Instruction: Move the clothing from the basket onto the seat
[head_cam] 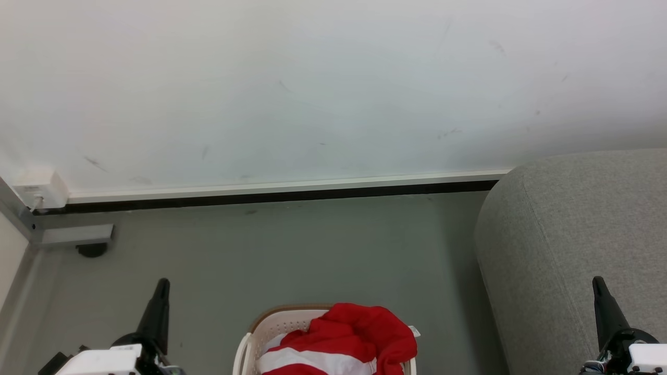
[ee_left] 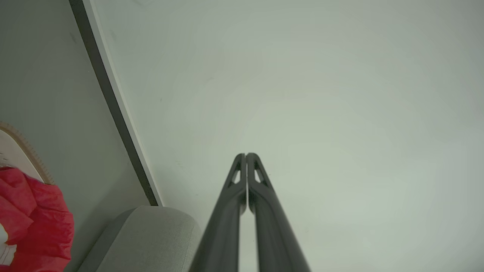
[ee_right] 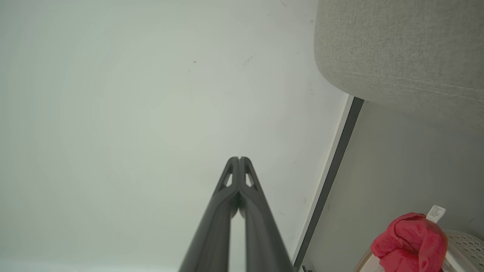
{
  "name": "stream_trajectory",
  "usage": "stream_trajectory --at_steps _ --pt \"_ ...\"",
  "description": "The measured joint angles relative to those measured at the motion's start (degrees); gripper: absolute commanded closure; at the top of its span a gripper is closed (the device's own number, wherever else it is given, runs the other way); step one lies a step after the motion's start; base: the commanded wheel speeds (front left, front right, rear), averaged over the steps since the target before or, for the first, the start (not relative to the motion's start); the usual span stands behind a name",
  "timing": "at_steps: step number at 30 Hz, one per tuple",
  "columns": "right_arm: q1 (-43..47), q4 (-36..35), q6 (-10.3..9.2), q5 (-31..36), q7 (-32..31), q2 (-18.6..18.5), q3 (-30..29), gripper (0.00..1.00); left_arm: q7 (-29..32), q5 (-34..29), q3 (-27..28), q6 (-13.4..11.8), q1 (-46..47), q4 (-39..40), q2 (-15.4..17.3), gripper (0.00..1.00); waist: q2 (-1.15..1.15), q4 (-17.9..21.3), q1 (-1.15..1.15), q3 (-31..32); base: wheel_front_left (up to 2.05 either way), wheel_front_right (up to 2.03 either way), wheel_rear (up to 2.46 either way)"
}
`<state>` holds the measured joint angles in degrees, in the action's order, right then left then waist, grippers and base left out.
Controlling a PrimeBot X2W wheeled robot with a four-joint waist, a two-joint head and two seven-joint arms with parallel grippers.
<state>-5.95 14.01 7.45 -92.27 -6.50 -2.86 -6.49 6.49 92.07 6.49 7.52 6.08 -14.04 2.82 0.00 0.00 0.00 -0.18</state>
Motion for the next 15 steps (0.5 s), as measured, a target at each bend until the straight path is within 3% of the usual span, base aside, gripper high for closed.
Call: stream_trajectory --at_steps 15 --pt "0.0 0.0 0.0 0.0 0.0 0.0 0.0 1.0 0.0 0.0 0.0 0.0 0.0 0.0 0.0 1.0 0.0 0.0 0.0 0.0 0.0 0.0 0.0"
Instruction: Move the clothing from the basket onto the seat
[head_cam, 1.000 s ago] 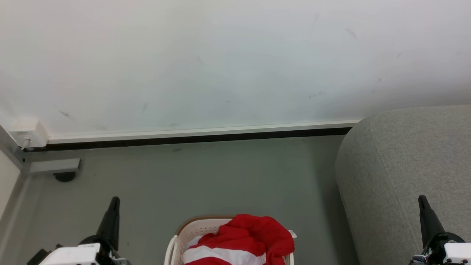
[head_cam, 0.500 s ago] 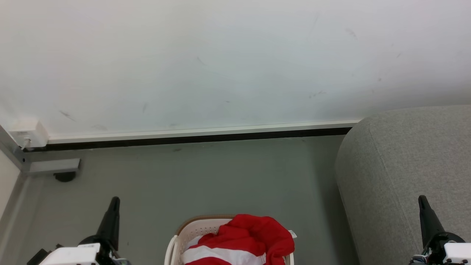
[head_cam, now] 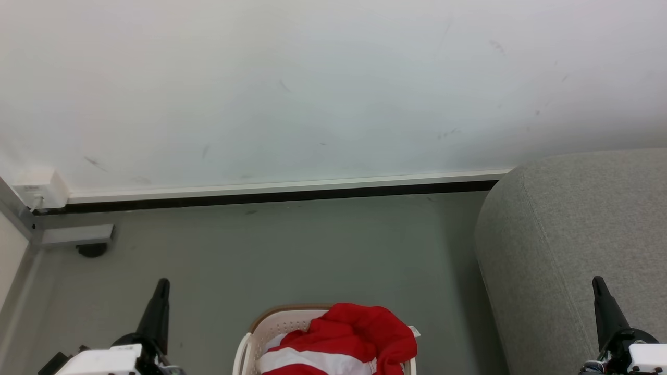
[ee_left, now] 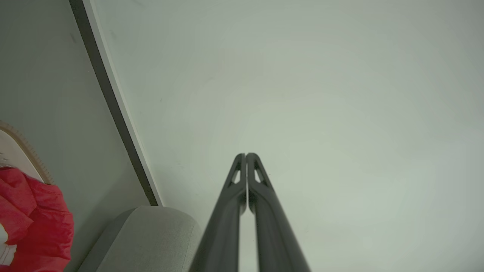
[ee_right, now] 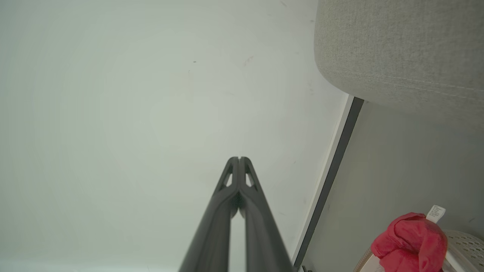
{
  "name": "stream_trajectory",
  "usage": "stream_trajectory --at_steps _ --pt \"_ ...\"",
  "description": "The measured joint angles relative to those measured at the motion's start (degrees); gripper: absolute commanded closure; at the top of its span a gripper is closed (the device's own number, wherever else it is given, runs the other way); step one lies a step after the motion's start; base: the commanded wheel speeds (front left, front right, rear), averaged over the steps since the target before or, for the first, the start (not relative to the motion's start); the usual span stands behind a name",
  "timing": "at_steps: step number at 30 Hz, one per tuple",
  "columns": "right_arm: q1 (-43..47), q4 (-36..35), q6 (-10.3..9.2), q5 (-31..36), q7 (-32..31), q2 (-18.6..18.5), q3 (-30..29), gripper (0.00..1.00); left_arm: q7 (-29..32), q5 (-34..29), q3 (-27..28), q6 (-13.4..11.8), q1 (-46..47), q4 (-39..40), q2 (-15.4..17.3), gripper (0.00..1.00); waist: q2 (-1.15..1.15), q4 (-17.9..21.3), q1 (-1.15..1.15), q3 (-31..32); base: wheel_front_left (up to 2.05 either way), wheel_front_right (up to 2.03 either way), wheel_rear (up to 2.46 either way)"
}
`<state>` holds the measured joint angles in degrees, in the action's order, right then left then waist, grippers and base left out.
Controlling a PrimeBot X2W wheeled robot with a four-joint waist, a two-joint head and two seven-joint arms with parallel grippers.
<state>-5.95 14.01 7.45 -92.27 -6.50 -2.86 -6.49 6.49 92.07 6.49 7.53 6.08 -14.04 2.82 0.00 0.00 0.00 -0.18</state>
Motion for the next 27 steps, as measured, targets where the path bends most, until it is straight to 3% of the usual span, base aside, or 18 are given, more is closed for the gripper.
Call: stream_trajectory --at_steps 14,15,27 --pt "0.1 0.1 0.0 0.0 0.0 0.0 0.0 1.0 0.0 0.0 0.0 0.0 0.0 -0.1 0.0 1.0 0.0 0.0 0.0 0.0 0.0 0.0 0.0" --pt "0.3 0.5 0.0 0.0 0.0 0.1 0.1 0.0 0.0 0.0 0.0 0.0 -0.3 -0.5 -0.1 0.0 0.0 0.0 0.0 0.0 0.0 0.0 0.0" --pt "2.0 1.4 0.0 4.0 2.6 0.7 1.1 0.0 -2.6 -2.2 -1.8 0.0 -2.0 -2.1 -0.6 0.0 0.0 -0.1 0.0 -0.1 0.0 0.0 0.0"
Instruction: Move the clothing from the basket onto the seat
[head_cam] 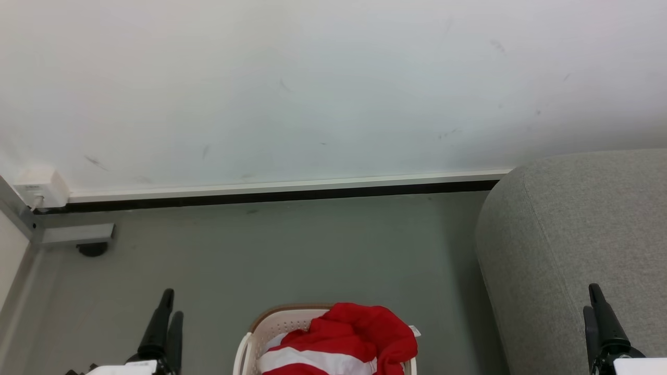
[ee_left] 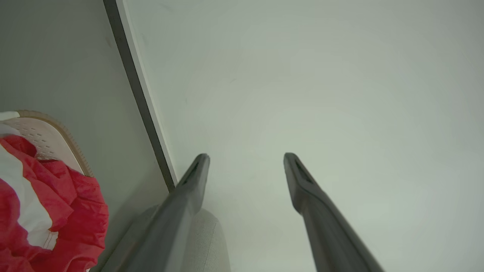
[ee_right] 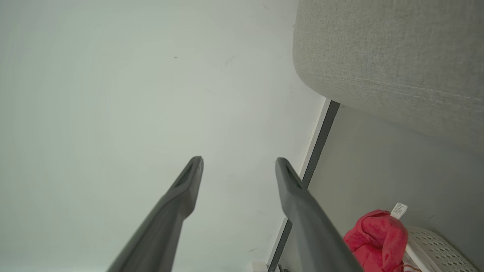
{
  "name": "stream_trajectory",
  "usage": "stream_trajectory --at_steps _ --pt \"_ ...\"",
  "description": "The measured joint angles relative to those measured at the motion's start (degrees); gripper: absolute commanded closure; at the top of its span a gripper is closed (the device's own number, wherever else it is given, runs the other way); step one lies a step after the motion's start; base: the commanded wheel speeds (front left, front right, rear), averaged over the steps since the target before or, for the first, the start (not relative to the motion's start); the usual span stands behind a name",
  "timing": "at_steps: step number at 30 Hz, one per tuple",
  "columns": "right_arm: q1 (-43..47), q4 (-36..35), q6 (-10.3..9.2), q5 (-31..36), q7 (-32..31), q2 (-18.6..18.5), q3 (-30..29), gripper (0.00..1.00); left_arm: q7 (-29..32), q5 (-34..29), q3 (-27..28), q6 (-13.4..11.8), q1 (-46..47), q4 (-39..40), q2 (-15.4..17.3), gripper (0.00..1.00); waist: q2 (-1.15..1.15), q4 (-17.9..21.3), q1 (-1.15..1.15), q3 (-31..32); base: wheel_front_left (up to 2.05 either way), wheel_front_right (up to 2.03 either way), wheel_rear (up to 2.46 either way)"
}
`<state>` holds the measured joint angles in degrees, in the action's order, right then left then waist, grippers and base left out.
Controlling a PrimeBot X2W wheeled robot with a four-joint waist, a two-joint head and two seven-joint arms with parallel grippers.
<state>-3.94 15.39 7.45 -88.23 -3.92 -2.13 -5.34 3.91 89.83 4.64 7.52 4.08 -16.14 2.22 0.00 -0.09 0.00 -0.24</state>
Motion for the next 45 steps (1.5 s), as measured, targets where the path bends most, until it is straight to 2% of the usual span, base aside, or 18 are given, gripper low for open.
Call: stream_trajectory --at_steps 6,18,30,45 --pt "0.5 -1.5 0.0 7.0 1.6 0.0 0.9 0.0 -1.6 -4.9 -0.4 -0.5 0.0 0.3 0.0 0.0 0.0 -0.1 0.0 -0.1 0.0 0.0 0.0" --pt "1.0 -4.6 0.0 24.6 4.5 -0.1 4.0 0.0 -4.5 -20.9 -2.1 -2.1 -0.6 3.1 0.0 0.0 0.0 -0.1 0.0 -0.2 0.0 0.0 0.0" --pt "1.5 -4.9 0.0 35.8 7.0 -1.0 6.1 0.0 -6.9 -35.7 -3.7 -3.5 -1.1 4.5 0.1 0.0 0.0 -0.2 0.0 -0.2 0.0 0.0 0.0" --pt "1.7 -5.2 0.0 47.0 9.7 -1.1 7.3 0.0 -9.6 -47.9 -4.4 -4.1 -1.8 6.0 0.1 0.0 0.0 -0.3 0.0 -0.2 0.0 0.0 0.0"
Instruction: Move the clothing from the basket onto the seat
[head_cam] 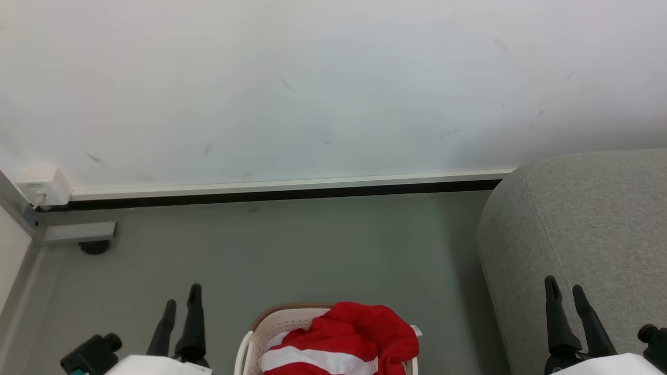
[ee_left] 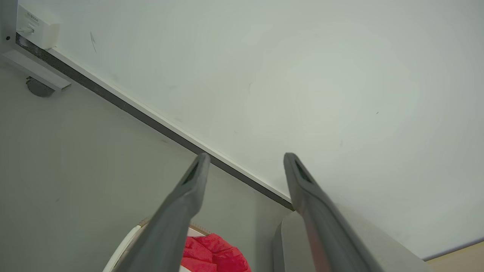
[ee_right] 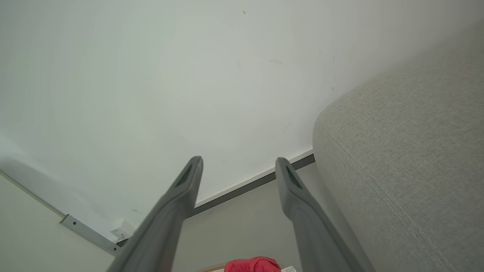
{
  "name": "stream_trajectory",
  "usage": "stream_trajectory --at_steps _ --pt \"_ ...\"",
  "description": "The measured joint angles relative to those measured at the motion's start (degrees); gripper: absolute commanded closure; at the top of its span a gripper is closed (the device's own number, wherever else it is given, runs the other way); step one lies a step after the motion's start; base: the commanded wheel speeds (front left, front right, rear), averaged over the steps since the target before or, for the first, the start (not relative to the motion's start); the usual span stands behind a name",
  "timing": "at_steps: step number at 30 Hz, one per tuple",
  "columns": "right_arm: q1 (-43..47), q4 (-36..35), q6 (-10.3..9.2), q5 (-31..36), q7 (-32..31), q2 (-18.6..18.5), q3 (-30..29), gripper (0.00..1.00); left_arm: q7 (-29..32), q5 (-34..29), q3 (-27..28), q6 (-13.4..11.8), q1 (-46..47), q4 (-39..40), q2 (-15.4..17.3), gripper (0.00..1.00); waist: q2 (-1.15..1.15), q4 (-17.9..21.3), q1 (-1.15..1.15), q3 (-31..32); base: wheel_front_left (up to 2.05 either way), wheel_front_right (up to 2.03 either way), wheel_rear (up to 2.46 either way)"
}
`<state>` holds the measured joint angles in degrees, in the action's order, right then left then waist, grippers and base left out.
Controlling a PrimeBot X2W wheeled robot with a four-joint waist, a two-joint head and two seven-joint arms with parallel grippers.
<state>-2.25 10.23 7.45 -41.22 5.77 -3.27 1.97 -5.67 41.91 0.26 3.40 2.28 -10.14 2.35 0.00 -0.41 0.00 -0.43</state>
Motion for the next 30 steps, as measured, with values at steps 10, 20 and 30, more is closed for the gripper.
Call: stream_trajectory --at_steps 10,20,30 --pt "0.2 0.0 0.0 6.7 1.6 0.0 0.3 0.0 -1.8 -7.5 -0.5 -0.4 -0.4 0.5 0.1 0.0 0.0 0.0 0.0 0.1 0.0 0.0 0.0" --pt "0.7 0.4 0.0 12.5 3.1 0.0 0.1 0.0 -3.2 -14.6 -0.5 -0.5 -1.2 0.9 0.1 0.0 0.0 0.0 0.0 0.2 0.0 0.0 0.0" --pt "1.2 0.9 0.0 17.2 4.4 0.1 0.4 0.0 -4.6 -20.9 -0.5 -0.8 -1.6 1.2 0.2 0.0 0.0 0.2 0.0 -0.3 0.0 0.0 0.0"
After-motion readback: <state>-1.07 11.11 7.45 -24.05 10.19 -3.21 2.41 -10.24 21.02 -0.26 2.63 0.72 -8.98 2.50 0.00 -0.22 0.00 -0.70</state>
